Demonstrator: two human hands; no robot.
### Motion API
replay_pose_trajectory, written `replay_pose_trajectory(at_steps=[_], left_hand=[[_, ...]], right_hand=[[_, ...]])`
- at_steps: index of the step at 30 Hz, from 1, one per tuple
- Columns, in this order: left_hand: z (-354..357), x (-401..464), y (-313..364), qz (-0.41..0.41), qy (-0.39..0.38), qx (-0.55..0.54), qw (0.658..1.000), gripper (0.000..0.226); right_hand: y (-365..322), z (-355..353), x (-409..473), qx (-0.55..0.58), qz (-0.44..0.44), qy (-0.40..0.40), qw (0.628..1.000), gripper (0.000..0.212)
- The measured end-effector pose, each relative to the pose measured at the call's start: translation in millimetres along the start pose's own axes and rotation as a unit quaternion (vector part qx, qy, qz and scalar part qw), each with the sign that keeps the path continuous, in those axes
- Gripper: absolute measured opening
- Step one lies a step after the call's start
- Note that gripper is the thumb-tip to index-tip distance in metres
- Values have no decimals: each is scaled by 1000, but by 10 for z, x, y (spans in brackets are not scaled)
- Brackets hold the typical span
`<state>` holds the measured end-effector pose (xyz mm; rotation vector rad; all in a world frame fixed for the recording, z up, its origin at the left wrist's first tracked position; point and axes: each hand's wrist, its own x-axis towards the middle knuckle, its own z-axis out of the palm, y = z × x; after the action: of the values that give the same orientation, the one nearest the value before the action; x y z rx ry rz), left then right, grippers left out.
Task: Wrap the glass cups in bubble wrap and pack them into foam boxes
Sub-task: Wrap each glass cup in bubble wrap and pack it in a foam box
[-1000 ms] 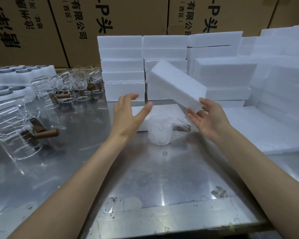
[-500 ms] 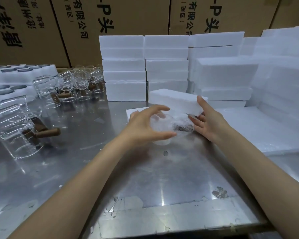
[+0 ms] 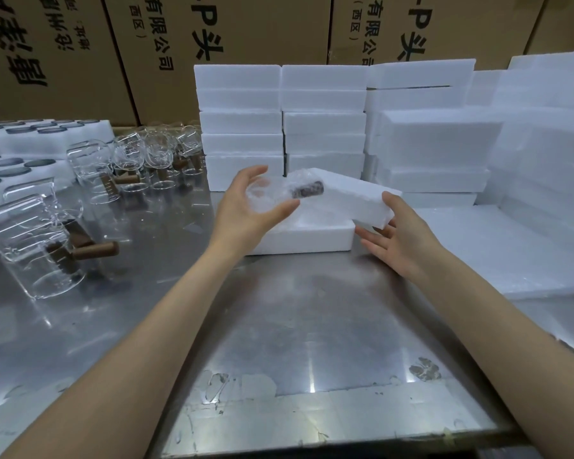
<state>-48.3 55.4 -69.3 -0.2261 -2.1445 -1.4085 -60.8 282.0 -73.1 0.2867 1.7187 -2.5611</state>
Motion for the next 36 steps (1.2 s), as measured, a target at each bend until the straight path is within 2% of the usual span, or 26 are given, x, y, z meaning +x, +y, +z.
replay_pose_trajectory(at_steps=[2,7,16,23,31,36], left_hand=[[23,9,-37,1,-14,8,1000,69],[-1,61,-57,9,20,-9,1000,78],[-25,54,-115,-14,-4,55,998,81],[-30,34,-22,7,-2,53,999,81],[-34,31,-94,-3,-48,73,996,71],[-30,34,-147,-15,-63,95,993,51]], right_hand=[[-1,-1,-2,18,0,3,1000,25],[7,28,-3,54,16,14,998,31],[-3,38,-39,34,15,18,999,30],[-103,-16,-78,2,55,14,998,46],[-132,-38,-99,48,21,28,998,40],[-135,-32,-100,80,-4,25,996,41]])
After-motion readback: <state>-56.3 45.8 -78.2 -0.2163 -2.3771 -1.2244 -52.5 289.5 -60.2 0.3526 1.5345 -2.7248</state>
